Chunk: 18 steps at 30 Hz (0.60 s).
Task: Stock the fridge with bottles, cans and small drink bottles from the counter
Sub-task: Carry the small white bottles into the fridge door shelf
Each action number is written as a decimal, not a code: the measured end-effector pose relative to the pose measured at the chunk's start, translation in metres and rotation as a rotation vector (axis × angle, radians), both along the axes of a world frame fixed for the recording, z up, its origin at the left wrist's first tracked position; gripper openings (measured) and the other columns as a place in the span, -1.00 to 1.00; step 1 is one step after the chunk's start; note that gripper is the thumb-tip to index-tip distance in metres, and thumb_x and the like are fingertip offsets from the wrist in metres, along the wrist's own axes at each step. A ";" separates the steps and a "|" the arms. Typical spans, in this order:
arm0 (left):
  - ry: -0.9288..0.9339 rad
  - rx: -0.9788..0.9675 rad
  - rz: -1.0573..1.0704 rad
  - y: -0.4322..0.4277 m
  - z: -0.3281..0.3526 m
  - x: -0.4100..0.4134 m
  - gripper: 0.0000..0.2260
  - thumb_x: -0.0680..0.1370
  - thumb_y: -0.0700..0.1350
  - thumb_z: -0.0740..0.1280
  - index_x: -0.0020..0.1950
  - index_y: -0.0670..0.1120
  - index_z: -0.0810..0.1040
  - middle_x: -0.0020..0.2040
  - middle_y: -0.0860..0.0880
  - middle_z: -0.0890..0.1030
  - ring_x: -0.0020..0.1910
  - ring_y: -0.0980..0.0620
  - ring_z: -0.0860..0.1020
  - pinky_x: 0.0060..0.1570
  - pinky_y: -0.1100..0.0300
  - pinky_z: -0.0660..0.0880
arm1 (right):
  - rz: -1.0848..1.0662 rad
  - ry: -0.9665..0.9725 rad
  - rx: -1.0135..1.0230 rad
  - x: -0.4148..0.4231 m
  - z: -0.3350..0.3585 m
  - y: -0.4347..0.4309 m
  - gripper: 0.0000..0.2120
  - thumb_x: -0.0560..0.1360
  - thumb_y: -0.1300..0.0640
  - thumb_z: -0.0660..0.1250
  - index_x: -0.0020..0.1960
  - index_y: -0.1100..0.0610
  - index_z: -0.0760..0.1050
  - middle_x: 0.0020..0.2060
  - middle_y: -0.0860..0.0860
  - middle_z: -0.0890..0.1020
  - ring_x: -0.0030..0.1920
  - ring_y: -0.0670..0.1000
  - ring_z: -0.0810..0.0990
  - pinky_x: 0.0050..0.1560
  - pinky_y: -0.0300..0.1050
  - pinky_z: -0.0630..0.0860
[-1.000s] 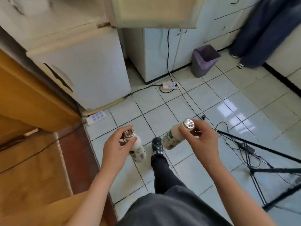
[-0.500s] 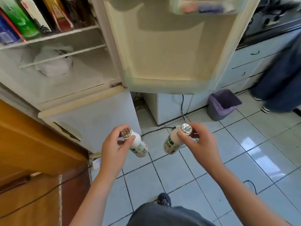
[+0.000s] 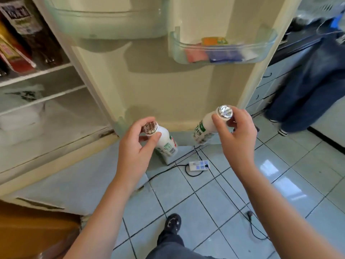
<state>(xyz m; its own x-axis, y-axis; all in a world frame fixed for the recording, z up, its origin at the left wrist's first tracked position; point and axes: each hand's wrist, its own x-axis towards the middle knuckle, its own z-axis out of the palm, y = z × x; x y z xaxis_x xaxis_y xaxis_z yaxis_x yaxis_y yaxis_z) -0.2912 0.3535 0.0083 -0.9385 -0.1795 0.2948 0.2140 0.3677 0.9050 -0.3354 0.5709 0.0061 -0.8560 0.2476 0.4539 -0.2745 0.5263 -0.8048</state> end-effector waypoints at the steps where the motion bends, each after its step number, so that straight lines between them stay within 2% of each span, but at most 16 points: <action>1: 0.019 -0.004 -0.018 0.000 0.004 -0.014 -0.69 0.49 -0.06 0.33 0.07 0.37 0.47 0.05 0.31 0.56 0.04 0.23 0.55 -0.03 0.45 0.43 | -0.026 0.001 -0.003 -0.011 0.003 -0.001 -0.73 0.45 -0.07 0.32 0.04 0.08 0.54 -0.17 -0.10 0.50 -0.15 -0.14 0.46 -0.13 -0.40 0.37; 6: 0.083 -0.014 -0.073 -0.006 0.010 -0.079 -0.67 0.49 -0.09 0.34 0.10 0.34 0.46 0.06 0.29 0.56 0.03 0.26 0.54 -0.01 0.46 0.43 | -0.051 -0.022 0.029 -0.060 0.007 -0.011 -0.67 0.46 -0.11 0.32 0.06 0.13 0.53 -0.15 -0.06 0.51 -0.13 -0.08 0.47 -0.11 -0.28 0.42; 10: 0.032 -0.089 -0.112 -0.011 -0.004 -0.119 -0.65 0.50 -0.08 0.35 0.11 0.37 0.44 0.06 0.31 0.53 0.00 0.28 0.53 -0.04 0.46 0.44 | -0.028 -0.100 0.133 -0.089 -0.003 -0.023 -0.62 0.46 -0.08 0.36 0.12 0.18 0.54 -0.10 -0.04 0.53 -0.07 -0.03 0.50 -0.07 -0.17 0.44; 13: -0.030 -0.143 -0.154 -0.012 -0.024 -0.139 -0.67 0.52 -0.16 0.38 0.18 0.20 0.47 0.07 0.27 0.54 0.03 0.21 0.54 0.06 0.22 0.51 | 0.007 -0.172 0.229 -0.099 -0.018 -0.032 -0.62 0.47 -0.07 0.36 0.16 0.16 0.53 -0.08 -0.01 0.55 -0.06 0.02 0.53 -0.11 -0.14 0.44; 15: -0.074 -0.184 -0.177 -0.014 -0.036 -0.146 -0.69 0.52 -0.17 0.38 0.22 0.07 0.50 0.09 0.16 0.56 0.07 0.10 0.55 0.11 0.05 0.53 | 0.030 -0.206 0.298 -0.100 -0.029 -0.035 -0.63 0.47 -0.09 0.35 0.14 0.14 0.54 -0.09 -0.02 0.57 -0.07 0.01 0.53 -0.13 -0.15 0.42; 18: -0.109 -0.247 -0.196 -0.017 -0.052 -0.148 -0.69 0.51 -0.16 0.38 0.25 0.00 0.51 0.11 0.10 0.56 0.06 0.05 0.55 0.11 -0.01 0.52 | 0.069 -0.258 0.345 -0.100 -0.041 -0.038 -0.65 0.46 -0.10 0.36 0.11 0.13 0.55 -0.10 -0.01 0.57 -0.10 0.03 0.54 -0.14 -0.12 0.46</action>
